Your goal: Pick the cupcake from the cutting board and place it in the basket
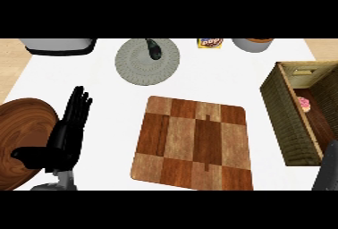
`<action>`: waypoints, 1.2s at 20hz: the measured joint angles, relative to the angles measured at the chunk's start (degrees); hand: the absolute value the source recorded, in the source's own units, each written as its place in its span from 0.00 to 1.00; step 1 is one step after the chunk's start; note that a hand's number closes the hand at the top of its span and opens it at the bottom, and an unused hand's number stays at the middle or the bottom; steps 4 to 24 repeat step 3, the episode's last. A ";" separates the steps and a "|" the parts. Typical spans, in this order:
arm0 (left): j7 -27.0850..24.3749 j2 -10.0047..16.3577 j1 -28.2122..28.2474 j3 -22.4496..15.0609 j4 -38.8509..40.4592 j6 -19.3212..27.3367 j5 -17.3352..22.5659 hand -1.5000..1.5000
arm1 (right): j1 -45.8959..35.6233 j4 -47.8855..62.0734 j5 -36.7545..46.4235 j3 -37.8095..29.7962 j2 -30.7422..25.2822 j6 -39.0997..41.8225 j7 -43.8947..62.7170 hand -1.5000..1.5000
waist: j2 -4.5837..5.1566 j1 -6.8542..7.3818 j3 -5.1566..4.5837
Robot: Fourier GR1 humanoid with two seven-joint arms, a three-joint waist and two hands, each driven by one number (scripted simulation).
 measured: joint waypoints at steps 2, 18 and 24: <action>0.06 0.30 0.00 0.33 -0.18 -0.13 0.06 0.50 | 2.11 -4.71 -0.22 3.46 0.00 1.61 -0.21 0.00 | 0.01 -0.06 0.01; 0.22 0.28 -0.04 0.42 -0.13 -0.12 0.14 0.50 | 2.71 -6.82 0.27 5.40 0.00 2.69 -0.27 0.00 | 0.02 -0.06 0.01; 0.22 0.28 -0.04 0.42 -0.13 -0.12 0.14 0.50 | 2.71 -6.82 0.27 5.40 0.00 2.69 -0.27 0.00 | 0.02 -0.06 0.01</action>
